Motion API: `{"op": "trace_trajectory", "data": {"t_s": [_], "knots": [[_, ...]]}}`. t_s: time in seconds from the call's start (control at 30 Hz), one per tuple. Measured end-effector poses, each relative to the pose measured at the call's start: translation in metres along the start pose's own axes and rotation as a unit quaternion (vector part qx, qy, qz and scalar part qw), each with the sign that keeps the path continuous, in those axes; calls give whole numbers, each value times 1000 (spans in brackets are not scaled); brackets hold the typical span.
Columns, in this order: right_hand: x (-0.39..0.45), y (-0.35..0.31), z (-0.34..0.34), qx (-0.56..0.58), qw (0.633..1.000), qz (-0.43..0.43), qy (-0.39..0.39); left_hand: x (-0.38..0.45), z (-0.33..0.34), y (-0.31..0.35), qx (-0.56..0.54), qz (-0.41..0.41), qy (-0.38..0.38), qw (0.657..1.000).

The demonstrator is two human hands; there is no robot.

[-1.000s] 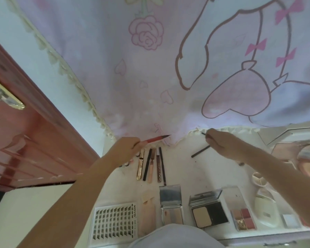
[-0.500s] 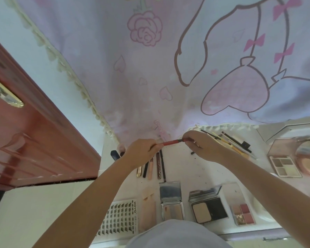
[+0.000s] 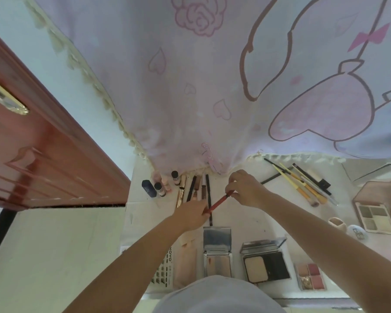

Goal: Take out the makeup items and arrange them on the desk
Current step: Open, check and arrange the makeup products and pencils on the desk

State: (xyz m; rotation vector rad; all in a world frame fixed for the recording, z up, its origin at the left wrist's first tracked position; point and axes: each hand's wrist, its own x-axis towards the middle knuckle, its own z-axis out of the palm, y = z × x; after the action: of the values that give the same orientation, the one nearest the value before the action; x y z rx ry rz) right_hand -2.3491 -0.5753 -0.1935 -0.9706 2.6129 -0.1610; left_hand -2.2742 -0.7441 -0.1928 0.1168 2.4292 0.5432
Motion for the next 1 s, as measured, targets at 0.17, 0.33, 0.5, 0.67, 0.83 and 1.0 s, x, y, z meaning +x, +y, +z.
{"op": "trace_trajectory", "data": {"t_s": [0.17,0.33,0.5,0.67,0.83,1.0], "knots": [[31,7,11,-13,999,-26,-26,25,11,5,23,-64,-9,998],[57,19,19,-28,997,-30,-61,48,15,17,-7,-116,-16,993],[73,21,29,-75,989,-126,13,58,19,20,-17,-145,-12,989],[77,26,49,-59,988,-139,38,58,21,16,11,-148,-11,989],[46,38,52,-30,991,-86,102,53,20,11,50,-130,19,990],[-2,71,58,-24,989,-6,146,46,22,15,61,-80,79,992]]}}
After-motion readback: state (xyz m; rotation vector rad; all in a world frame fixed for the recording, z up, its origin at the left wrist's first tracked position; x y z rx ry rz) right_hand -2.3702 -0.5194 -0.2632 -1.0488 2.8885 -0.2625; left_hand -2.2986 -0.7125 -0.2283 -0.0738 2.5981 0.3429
